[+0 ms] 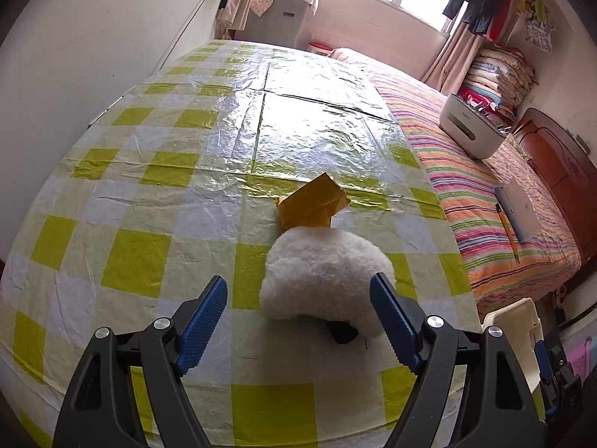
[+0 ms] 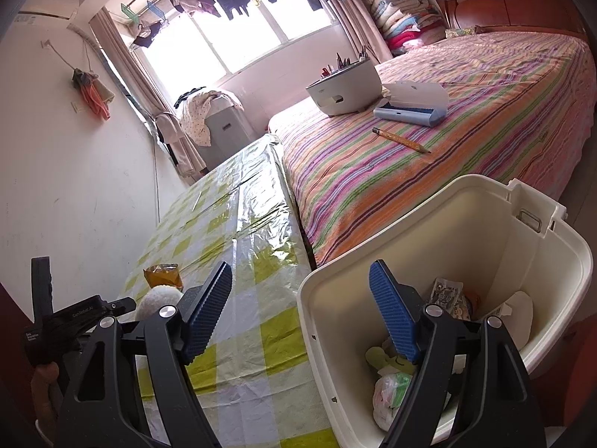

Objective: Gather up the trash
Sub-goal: 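Move both grippers back over the table toward the plush sheep and snack bag, then grasp the white plush sheep left while the right gripper grasps the yellow snack bag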

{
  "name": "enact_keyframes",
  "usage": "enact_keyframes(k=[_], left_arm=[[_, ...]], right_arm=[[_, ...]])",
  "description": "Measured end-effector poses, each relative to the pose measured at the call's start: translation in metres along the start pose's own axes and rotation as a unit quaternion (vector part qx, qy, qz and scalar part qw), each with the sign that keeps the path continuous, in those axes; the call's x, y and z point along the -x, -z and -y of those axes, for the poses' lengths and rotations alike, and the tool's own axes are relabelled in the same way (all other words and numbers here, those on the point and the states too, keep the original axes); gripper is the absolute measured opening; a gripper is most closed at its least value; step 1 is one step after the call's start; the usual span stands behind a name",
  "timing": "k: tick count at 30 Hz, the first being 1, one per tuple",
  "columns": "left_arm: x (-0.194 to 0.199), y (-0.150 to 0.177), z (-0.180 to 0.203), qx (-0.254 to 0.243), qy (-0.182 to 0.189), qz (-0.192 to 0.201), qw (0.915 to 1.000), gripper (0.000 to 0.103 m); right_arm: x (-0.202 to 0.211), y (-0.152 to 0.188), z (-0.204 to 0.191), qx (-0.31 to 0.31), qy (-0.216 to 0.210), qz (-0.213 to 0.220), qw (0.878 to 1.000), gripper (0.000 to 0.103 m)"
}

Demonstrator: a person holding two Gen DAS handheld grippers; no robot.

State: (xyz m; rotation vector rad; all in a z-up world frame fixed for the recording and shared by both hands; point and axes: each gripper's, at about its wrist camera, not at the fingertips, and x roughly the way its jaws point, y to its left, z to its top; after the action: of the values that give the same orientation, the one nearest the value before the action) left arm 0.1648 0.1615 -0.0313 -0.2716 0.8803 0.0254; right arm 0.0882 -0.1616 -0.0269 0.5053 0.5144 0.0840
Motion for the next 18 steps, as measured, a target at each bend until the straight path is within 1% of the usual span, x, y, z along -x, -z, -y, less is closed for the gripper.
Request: enact_keyframes(k=[2, 4, 8, 10, 12, 15, 16, 17, 18], left_arm=[[-0.006, -0.005, 0.006, -0.020, 0.000, -0.004, 0.9998, 0.076], [-0.016, -0.008, 0.012, -0.042, 0.005, -0.021, 0.9989, 0.076], [-0.032, -0.011, 0.019, -0.066, 0.002, -0.041, 0.9970, 0.076], [-0.038, -0.014, 0.022, -0.074, 0.011, -0.051, 0.9959, 0.076], [-0.041, -0.017, 0.021, -0.068, 0.025, -0.053, 0.9960, 0.076], [-0.046, -0.018, 0.016, -0.045, 0.037, -0.051, 0.9970, 0.076], [-0.047, -0.017, 0.014, -0.038, 0.042, -0.050, 0.9972, 0.072], [-0.048, -0.017, 0.013, -0.031, 0.051, -0.052, 0.9968, 0.061], [-0.047, -0.017, 0.011, -0.026, 0.053, -0.051, 0.9970, 0.060]], right_arm=[[-0.001, 0.001, -0.003, 0.003, 0.000, -0.002, 1.000, 0.075], [-0.002, 0.002, -0.006, 0.006, -0.002, -0.003, 1.000, 0.075], [-0.005, 0.003, -0.012, 0.013, -0.005, -0.005, 1.000, 0.075], [-0.007, 0.004, -0.015, 0.017, -0.007, -0.008, 1.000, 0.075], [-0.009, 0.004, -0.020, 0.023, -0.010, -0.012, 1.000, 0.075], [-0.012, 0.001, -0.030, 0.040, -0.013, -0.014, 0.999, 0.075], [-0.012, -0.001, -0.035, 0.048, -0.015, -0.014, 0.999, 0.075], [-0.013, -0.003, -0.039, 0.054, -0.017, -0.013, 0.998, 0.075], [-0.014, -0.006, -0.044, 0.061, -0.020, -0.012, 0.998, 0.075]])
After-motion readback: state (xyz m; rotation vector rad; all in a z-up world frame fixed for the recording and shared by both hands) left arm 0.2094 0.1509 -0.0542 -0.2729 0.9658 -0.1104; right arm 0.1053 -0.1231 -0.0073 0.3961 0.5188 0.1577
